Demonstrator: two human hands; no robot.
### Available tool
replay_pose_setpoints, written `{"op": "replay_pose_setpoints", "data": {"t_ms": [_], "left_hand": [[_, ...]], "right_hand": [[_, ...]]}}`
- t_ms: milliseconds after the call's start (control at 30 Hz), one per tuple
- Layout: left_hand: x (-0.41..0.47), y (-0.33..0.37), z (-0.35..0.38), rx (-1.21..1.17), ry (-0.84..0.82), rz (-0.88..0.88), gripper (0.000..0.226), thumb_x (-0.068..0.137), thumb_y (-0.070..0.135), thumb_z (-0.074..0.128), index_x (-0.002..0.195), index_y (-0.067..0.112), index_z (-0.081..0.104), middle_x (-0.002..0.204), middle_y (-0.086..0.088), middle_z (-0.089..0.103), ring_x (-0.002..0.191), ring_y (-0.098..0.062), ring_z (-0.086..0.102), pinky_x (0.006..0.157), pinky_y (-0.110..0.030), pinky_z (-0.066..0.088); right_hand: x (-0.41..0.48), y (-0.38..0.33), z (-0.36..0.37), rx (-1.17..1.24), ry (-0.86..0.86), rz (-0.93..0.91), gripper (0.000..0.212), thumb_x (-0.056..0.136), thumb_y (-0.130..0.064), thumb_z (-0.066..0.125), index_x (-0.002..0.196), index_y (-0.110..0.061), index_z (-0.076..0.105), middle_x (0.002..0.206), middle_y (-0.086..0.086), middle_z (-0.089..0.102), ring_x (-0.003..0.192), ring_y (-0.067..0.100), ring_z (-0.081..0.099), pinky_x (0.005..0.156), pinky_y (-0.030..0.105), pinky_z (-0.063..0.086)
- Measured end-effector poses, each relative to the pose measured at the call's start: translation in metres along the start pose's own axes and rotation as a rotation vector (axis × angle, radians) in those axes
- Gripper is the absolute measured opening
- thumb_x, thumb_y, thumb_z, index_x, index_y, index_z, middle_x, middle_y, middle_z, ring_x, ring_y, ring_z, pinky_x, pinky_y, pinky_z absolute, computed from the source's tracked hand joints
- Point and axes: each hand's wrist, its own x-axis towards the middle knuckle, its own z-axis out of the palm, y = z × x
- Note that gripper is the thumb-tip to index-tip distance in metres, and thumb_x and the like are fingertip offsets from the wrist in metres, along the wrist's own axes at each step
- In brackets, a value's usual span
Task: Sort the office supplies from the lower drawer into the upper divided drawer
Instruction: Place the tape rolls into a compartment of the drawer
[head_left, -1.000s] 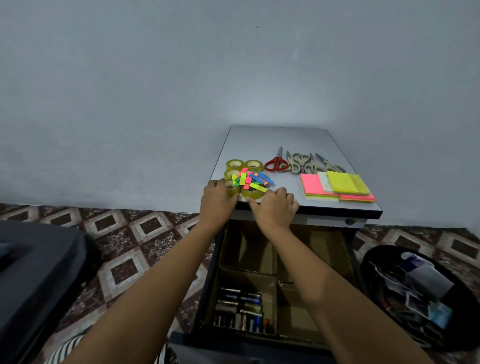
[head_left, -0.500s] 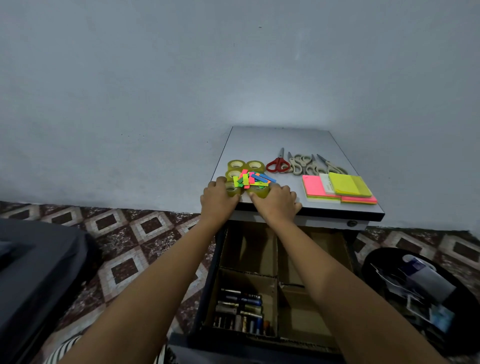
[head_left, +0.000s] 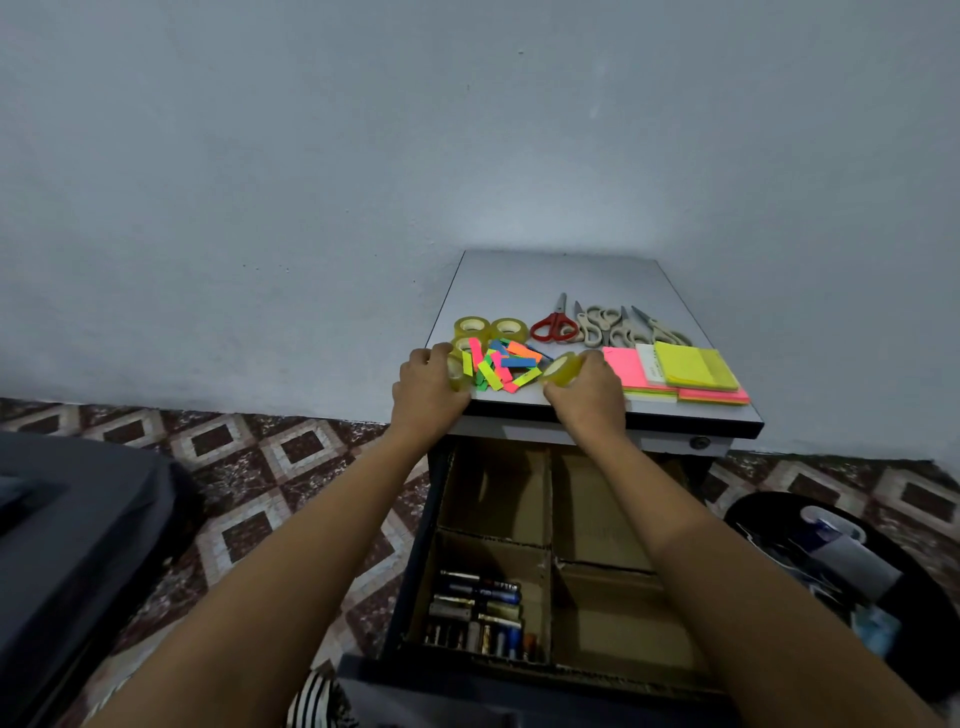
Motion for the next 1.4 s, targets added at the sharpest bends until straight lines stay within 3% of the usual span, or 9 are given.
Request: {"op": "replay_pose_setpoints", "data": {"t_ms": [233, 400, 633, 900, 1000, 1067, 1167, 1300, 1400], "left_hand": [[0.001, -0.002, -0.001, 0.142, -0.010, 0.071, 0.051, 0.085, 0.024, 0.061, 0.133, 0.013, 0.047, 0.136, -0.014, 0.040, 0.124, -0.032, 0.038, 0.096, -0.043, 0.039], [0.005, 0.000, 0.003, 0.203, -0.014, 0.126, 0.040, 0.085, 0.023, 0.059, 0.124, 0.015, 0.056, 0.134, -0.013, 0.040, 0.122, -0.031, 0.039, 0.094, -0.040, 0.039], [0.008, -0.004, 0.004, 0.069, -0.009, 0.081, 0.046, 0.087, 0.025, 0.061, 0.130, 0.012, 0.051, 0.134, -0.014, 0.041, 0.121, -0.031, 0.042, 0.096, -0.042, 0.041], [0.009, -0.011, 0.001, -0.018, -0.001, 0.052, 0.048, 0.087, 0.027, 0.063, 0.129, 0.010, 0.050, 0.132, -0.016, 0.044, 0.118, -0.031, 0.045, 0.097, -0.044, 0.044], [0.010, -0.012, 0.000, -0.047, -0.004, 0.046, 0.048, 0.086, 0.028, 0.064, 0.129, 0.010, 0.050, 0.132, -0.016, 0.044, 0.118, -0.031, 0.046, 0.097, -0.044, 0.044], [0.011, -0.013, 0.000, -0.064, -0.003, 0.040, 0.048, 0.086, 0.028, 0.064, 0.128, 0.011, 0.051, 0.131, -0.016, 0.045, 0.117, -0.030, 0.047, 0.096, -0.043, 0.045], [0.010, -0.013, -0.001, -0.101, 0.003, 0.030, 0.047, 0.085, 0.024, 0.065, 0.127, 0.009, 0.051, 0.130, -0.016, 0.045, 0.116, -0.029, 0.048, 0.093, -0.036, 0.043], [0.009, -0.014, -0.003, -0.137, 0.020, 0.032, 0.044, 0.082, 0.019, 0.065, 0.123, 0.007, 0.053, 0.125, -0.018, 0.048, 0.114, -0.030, 0.048, 0.090, -0.034, 0.042], [0.008, -0.015, -0.003, -0.142, 0.016, 0.026, 0.043, 0.082, 0.016, 0.063, 0.123, 0.008, 0.053, 0.125, -0.017, 0.049, 0.114, -0.028, 0.047, 0.087, -0.029, 0.040]], "right_hand": [[-0.005, 0.004, -0.003, 0.019, 0.021, -0.030, 0.048, 0.085, -0.017, 0.065, 0.126, -0.004, 0.044, 0.120, 0.012, 0.052, 0.112, 0.025, 0.051, 0.084, 0.030, 0.044], [-0.003, 0.004, -0.001, 0.004, 0.034, -0.025, 0.047, 0.086, -0.021, 0.065, 0.125, -0.004, 0.044, 0.120, 0.012, 0.052, 0.111, 0.025, 0.051, 0.080, 0.027, 0.042], [-0.003, 0.005, 0.001, -0.038, 0.074, -0.010, 0.049, 0.087, -0.027, 0.064, 0.126, -0.003, 0.046, 0.122, 0.012, 0.051, 0.112, 0.024, 0.050, 0.080, 0.026, 0.041], [-0.002, 0.010, 0.002, -0.262, 0.041, 0.065, 0.042, 0.092, -0.035, 0.056, 0.119, -0.004, 0.055, 0.125, 0.014, 0.047, 0.117, 0.029, 0.044, 0.092, 0.037, 0.040], [-0.004, 0.008, 0.004, -0.279, 0.056, 0.060, 0.046, 0.092, -0.034, 0.055, 0.128, -0.006, 0.048, 0.129, 0.015, 0.044, 0.120, 0.029, 0.041, 0.097, 0.040, 0.038], [-0.008, 0.005, 0.007, -0.316, 0.095, -0.050, 0.048, 0.093, -0.032, 0.054, 0.134, -0.010, 0.043, 0.132, 0.013, 0.042, 0.122, 0.028, 0.040, 0.099, 0.042, 0.037], [-0.013, -0.002, 0.016, -0.352, 0.048, -0.357, 0.038, 0.095, -0.029, 0.051, 0.131, -0.015, 0.053, 0.129, 0.007, 0.049, 0.120, 0.025, 0.043, 0.096, 0.042, 0.036], [-0.019, -0.011, 0.031, -0.436, 0.015, -0.712, 0.020, 0.081, -0.024, 0.072, 0.100, -0.019, 0.074, 0.105, 0.007, 0.068, 0.099, 0.031, 0.061, 0.074, 0.044, 0.044], [-0.019, -0.012, 0.037, -0.527, -0.027, -0.812, 0.017, 0.070, -0.024, 0.082, 0.085, -0.022, 0.076, 0.091, 0.002, 0.071, 0.083, 0.027, 0.066, 0.063, 0.041, 0.047]]}}
